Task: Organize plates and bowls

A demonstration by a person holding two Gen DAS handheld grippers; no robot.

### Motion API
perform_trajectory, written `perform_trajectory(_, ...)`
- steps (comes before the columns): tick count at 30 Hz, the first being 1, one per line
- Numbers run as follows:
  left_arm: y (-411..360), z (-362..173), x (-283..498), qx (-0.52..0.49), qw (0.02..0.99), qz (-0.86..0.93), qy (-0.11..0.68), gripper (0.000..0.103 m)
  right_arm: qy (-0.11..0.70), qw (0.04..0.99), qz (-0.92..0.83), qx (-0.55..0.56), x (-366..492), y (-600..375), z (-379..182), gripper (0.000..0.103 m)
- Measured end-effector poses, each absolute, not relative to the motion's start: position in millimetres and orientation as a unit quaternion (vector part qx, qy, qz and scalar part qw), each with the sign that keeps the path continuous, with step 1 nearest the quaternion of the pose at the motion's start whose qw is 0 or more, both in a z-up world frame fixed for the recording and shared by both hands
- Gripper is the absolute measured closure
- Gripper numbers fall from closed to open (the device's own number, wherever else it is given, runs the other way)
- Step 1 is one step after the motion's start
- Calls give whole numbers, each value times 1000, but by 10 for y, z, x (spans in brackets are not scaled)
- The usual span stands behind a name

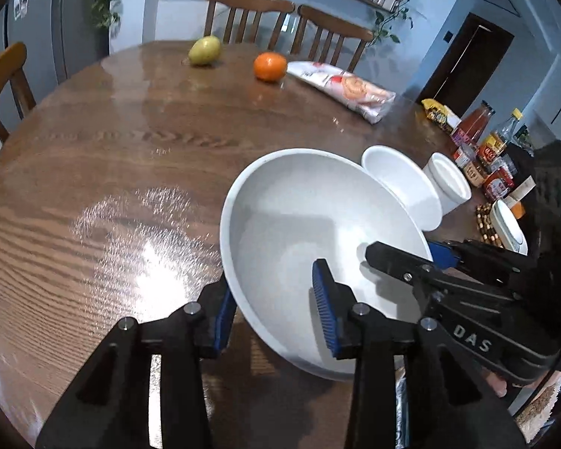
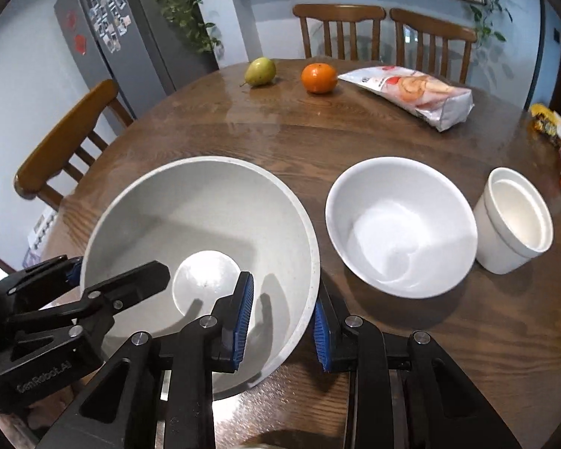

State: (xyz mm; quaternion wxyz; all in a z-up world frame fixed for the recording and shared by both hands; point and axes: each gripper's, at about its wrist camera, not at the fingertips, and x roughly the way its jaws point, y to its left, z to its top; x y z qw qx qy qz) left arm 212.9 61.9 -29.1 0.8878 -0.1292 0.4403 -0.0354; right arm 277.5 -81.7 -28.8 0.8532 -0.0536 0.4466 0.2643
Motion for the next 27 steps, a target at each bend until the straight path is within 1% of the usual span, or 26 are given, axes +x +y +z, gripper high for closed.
perform_trajectory(8, 676, -295, 2027, -136, 890, -37, 434, 65, 479, 827, 285, -69, 2771, -709, -442, 71)
perform_trajectory(16, 637, -380, 2072, -124, 884, -29, 450, 65, 479, 830, 273, -89, 2719, -658, -496, 71)
perform_trajectory(27, 680, -382, 2069, -131, 883, -33, 449, 63, 476, 831, 268, -106, 2689, -610, -514, 71)
